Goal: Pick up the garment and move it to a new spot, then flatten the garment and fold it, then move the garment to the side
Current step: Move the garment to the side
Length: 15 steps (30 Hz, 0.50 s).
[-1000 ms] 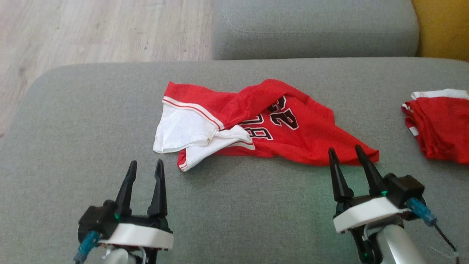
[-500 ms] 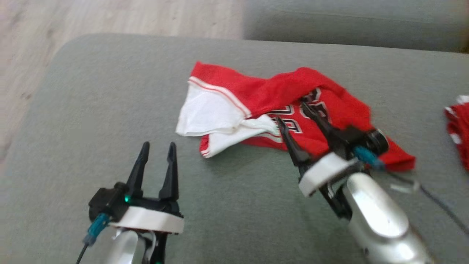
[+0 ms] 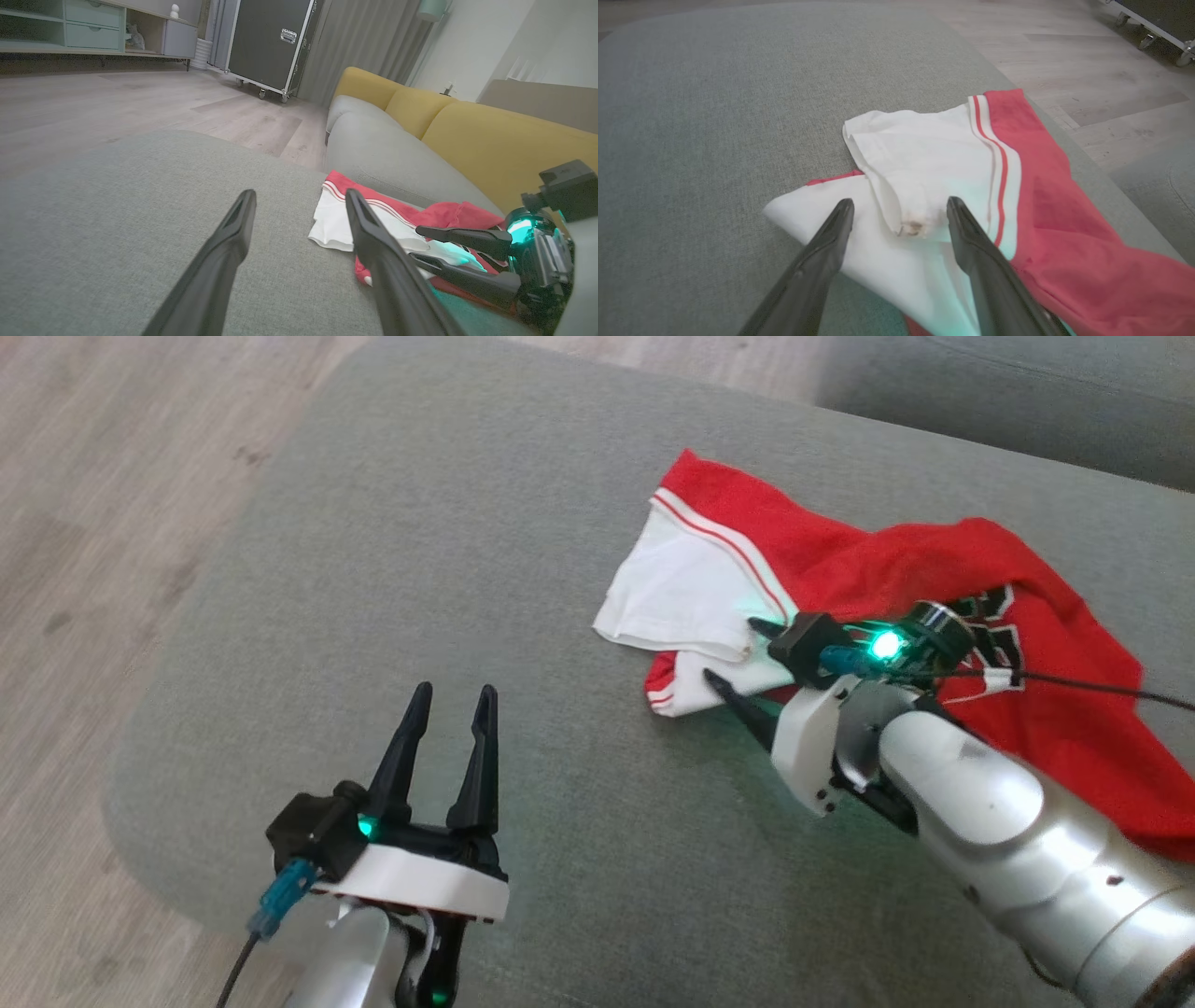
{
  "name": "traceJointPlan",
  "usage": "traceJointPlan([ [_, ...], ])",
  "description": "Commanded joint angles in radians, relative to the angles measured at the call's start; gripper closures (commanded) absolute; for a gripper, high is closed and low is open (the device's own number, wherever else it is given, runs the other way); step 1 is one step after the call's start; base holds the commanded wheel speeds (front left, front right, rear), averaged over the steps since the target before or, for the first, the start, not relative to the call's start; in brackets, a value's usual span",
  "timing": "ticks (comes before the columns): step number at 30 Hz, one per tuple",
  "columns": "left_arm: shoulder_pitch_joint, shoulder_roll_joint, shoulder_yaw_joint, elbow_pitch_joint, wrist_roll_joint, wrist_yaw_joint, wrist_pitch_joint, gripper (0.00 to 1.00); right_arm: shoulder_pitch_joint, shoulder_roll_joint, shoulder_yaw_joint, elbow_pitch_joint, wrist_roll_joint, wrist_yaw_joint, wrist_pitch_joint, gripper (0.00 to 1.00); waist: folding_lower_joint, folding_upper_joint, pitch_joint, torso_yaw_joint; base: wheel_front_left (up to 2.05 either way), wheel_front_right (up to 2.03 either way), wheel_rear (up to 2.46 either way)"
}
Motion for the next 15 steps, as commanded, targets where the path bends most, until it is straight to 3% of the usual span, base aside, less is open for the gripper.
traceJointPlan([
  [1,-0.040,0.003,0.027,-0.031,-0.007,0.010,-0.005,0.00,-0.030,-0.004,0.010,-0.006,0.010,-0.001,-0.006,0.00,-0.0002,0.0000,0.006,0.019,0.00,0.00,0.00],
  [10,-0.040,0.003,0.016,-0.047,-0.018,0.022,-0.005,0.00,-0.109,0.006,0.087,0.133,0.089,-0.001,-0.055,0.00,-0.0002,0.0000,0.026,0.030,0.00,0.00,0.00],
  [11,-0.041,0.003,0.014,-0.047,-0.018,0.022,-0.005,0.00,-0.115,0.009,0.091,0.144,0.098,-0.001,-0.063,0.13,-0.0002,0.0000,0.027,0.031,0.00,0.00,0.00],
  [13,-0.042,0.003,0.010,-0.046,-0.019,0.023,-0.005,0.00,-0.126,0.018,0.093,0.162,0.121,-0.001,-0.081,1.00,-0.0002,0.0000,0.028,0.031,0.00,0.00,0.00],
  [15,-0.042,0.003,0.009,-0.043,-0.019,0.024,-0.005,0.00,-0.141,0.029,0.095,0.181,0.154,-0.001,-0.108,1.00,-0.0002,0.0000,0.025,0.029,0.00,0.00,0.00],
])
